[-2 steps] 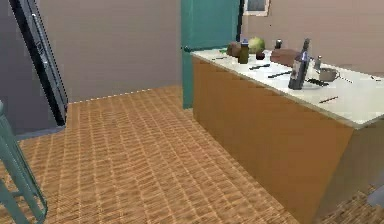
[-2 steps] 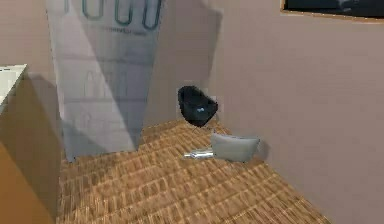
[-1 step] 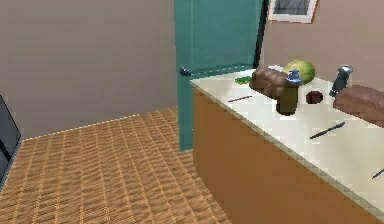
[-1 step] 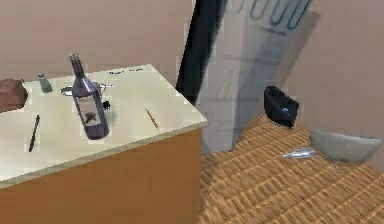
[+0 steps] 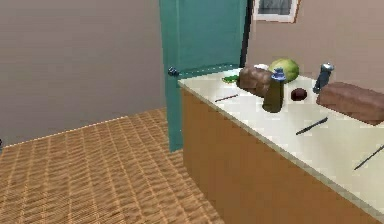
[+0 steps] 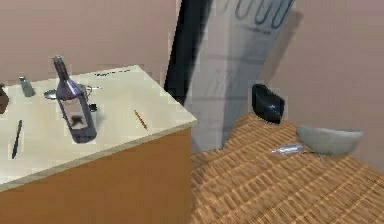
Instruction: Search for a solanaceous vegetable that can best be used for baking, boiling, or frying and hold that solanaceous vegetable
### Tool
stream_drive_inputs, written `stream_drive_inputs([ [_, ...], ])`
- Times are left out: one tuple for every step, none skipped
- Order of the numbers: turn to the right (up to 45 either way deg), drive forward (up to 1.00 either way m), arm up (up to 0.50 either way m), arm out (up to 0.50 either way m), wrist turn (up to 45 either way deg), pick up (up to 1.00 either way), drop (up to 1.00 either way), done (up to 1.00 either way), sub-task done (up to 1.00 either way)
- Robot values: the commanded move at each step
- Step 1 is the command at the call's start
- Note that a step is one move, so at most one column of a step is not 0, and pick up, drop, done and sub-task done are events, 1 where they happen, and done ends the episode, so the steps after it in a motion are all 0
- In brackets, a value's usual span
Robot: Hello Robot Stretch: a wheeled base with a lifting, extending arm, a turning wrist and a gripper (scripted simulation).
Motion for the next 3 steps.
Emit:
stream_drive_inputs([
  [0.0,0.2,0.0,0.0,0.0,0.0,0.0,0.0,0.0],
  [-45.0,0.0,0.0,0.0,0.0,0.0,0.0,0.0,0.0],
  [-9.0,0.0,0.0,0.0,0.0,0.0,0.0,0.0,0.0],
])
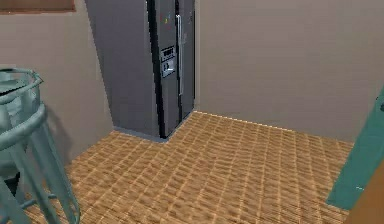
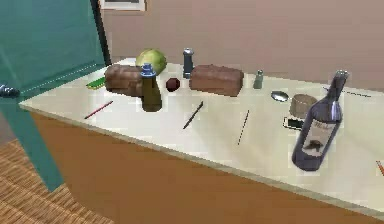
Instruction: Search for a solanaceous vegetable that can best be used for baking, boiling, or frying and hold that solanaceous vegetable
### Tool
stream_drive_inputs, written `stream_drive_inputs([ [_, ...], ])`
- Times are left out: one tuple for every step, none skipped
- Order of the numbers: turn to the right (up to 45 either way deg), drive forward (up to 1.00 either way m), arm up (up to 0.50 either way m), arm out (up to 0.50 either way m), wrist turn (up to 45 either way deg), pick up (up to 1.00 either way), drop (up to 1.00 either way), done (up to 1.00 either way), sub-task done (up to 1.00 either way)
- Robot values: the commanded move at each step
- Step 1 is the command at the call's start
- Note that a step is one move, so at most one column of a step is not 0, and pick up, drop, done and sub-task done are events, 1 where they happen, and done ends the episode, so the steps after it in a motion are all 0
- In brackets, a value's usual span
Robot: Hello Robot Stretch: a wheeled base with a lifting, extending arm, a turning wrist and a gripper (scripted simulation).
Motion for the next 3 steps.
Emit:
stream_drive_inputs([
  [-3.0,0.0,0.0,0.0,0.0,0.0,0.0,0.0,0.0],
  [45.0,0.0,0.0,0.0,0.0,0.0,0.0,0.0,0.0],
  [45.0,0.0,0.0,0.0,0.0,0.0,0.0,0.0,0.0],
])
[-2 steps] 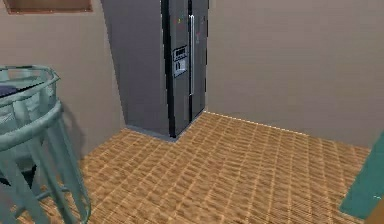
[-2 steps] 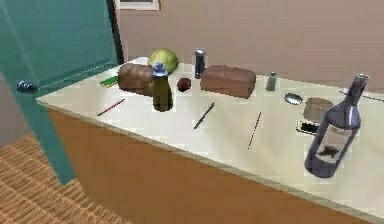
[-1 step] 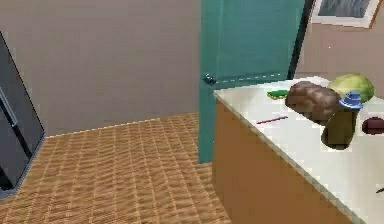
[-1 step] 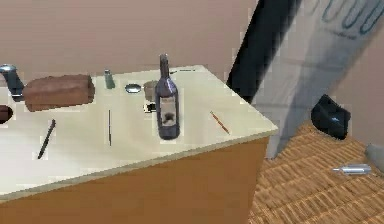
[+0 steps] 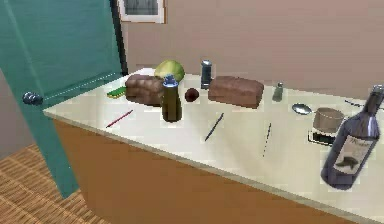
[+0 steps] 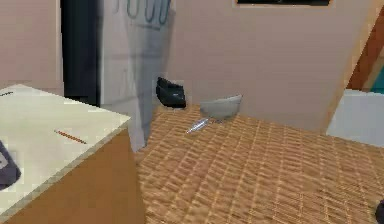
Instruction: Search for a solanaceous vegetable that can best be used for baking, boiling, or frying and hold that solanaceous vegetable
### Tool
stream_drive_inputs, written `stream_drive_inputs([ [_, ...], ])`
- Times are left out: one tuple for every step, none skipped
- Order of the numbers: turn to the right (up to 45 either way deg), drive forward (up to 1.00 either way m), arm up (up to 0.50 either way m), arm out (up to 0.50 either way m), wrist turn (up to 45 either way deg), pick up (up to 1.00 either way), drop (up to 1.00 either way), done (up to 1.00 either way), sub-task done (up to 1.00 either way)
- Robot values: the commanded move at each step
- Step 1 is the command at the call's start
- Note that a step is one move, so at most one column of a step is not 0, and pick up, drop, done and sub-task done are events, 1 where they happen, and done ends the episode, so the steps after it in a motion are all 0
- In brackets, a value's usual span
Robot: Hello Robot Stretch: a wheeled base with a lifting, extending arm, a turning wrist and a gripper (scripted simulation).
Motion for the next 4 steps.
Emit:
stream_drive_inputs([
  [24.0,0.0,0.0,0.0,0.0,0.0,0.0,0.0,0.0],
  [0.0,0.25,0.0,0.0,0.0,0.0,0.0,0.0,0.0],
  [-45.0,0.0,0.0,0.0,0.0,0.0,0.0,0.0,0.0],
  [-45.0,0.0,0.0,0.0,0.0,0.0,0.0,0.0,0.0],
])
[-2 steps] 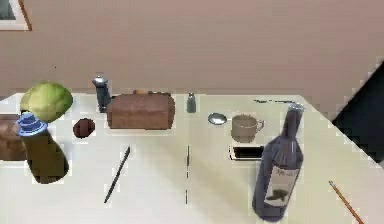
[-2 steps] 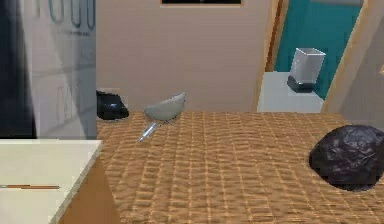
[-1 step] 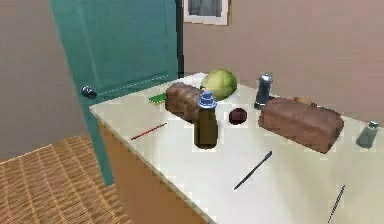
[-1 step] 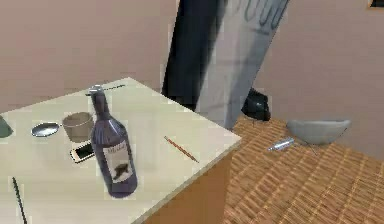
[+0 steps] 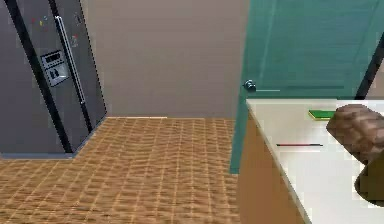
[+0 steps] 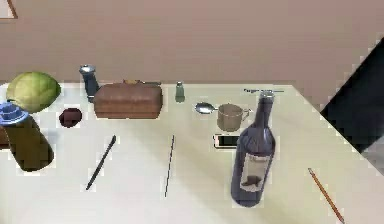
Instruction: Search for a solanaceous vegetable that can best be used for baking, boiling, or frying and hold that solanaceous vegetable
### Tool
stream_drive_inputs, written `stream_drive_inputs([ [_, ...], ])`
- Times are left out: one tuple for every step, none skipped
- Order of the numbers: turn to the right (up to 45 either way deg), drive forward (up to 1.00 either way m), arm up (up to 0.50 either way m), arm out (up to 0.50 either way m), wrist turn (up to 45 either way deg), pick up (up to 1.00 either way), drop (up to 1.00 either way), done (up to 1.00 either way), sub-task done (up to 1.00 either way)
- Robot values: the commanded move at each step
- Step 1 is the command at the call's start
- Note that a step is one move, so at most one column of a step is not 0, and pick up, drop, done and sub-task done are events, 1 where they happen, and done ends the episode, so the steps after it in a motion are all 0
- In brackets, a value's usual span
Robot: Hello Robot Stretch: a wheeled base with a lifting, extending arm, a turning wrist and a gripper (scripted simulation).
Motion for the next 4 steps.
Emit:
stream_drive_inputs([
  [-27.0,0.0,0.0,0.0,0.0,0.0,0.0,0.0,0.0],
  [-15.0,0.0,0.0,0.0,0.0,0.0,0.0,0.0,0.0],
  [0.0,0.05,0.0,0.0,0.0,0.0,0.0,0.0,0.0],
  [9.0,0.0,0.0,0.0,0.0,0.0,0.0,0.0,0.0],
])
